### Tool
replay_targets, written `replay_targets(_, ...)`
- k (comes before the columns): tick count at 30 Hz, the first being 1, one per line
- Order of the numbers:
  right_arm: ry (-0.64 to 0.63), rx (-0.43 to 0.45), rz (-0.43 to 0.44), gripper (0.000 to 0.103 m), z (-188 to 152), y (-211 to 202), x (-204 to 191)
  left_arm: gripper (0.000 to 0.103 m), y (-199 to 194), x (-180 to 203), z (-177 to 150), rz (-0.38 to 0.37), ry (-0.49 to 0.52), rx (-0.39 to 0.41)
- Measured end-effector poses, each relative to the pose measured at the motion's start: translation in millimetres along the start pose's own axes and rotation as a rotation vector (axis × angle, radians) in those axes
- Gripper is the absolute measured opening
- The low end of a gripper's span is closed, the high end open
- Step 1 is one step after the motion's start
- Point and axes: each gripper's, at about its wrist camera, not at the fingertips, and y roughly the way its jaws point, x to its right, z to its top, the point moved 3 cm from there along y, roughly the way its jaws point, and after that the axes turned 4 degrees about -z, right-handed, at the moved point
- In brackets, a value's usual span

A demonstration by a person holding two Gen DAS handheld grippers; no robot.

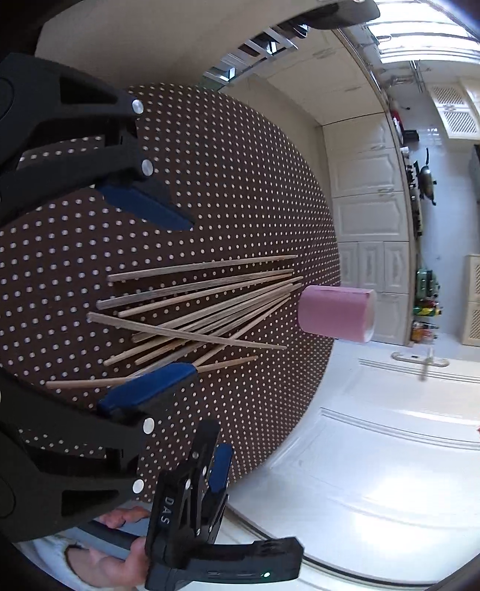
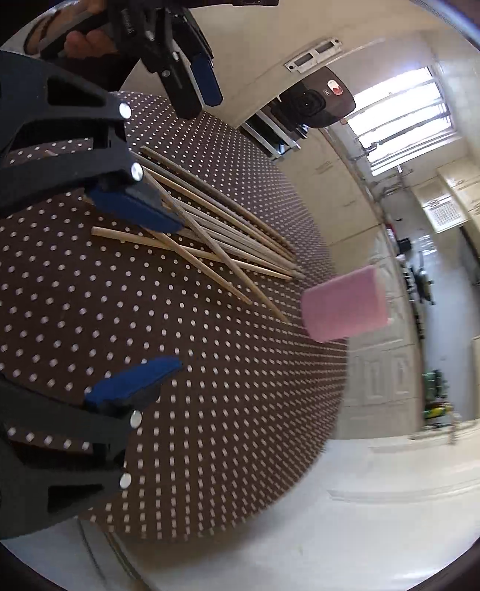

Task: Organize utensils
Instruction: 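Lower the right tool to the chopsticks and grasp one chopstick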

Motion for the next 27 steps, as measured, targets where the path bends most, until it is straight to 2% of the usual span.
replay_targets(3, 0.049, -0.072, 0.030, 0.054, 10, 18, 2, 0.061, 18, 0, 8, -0.022, -0.005, -0.048)
replay_targets(5, 0.089, -0.114, 0.077, 0.051, 14, 27, 2, 0.061, 27, -2, 12, -0.032, -0.018, -0.074)
replay_targets(10, 0.087, -0.155, 0.063, 0.049, 25, 41, -8, 0.061, 42, -6, 18, -0.013, -0.024, -0.099)
replay_targets(17, -0.012, -0.202, -0.062, 0.016, 37, 58, -22, 0.061, 59, -13, 27, -0.014, -0.041, -0.124)
replay_targets(21, -0.004, -0.230, -0.024, 0.004, 43, 65, -14, 0.061, 71, -7, 37, -0.036, -0.031, -0.131)
replay_targets(27, 0.002, -0.216, -0.032, 0.004, 46, 51, 15, 0.061, 97, 24, 53, -0.036, 0.060, -0.182)
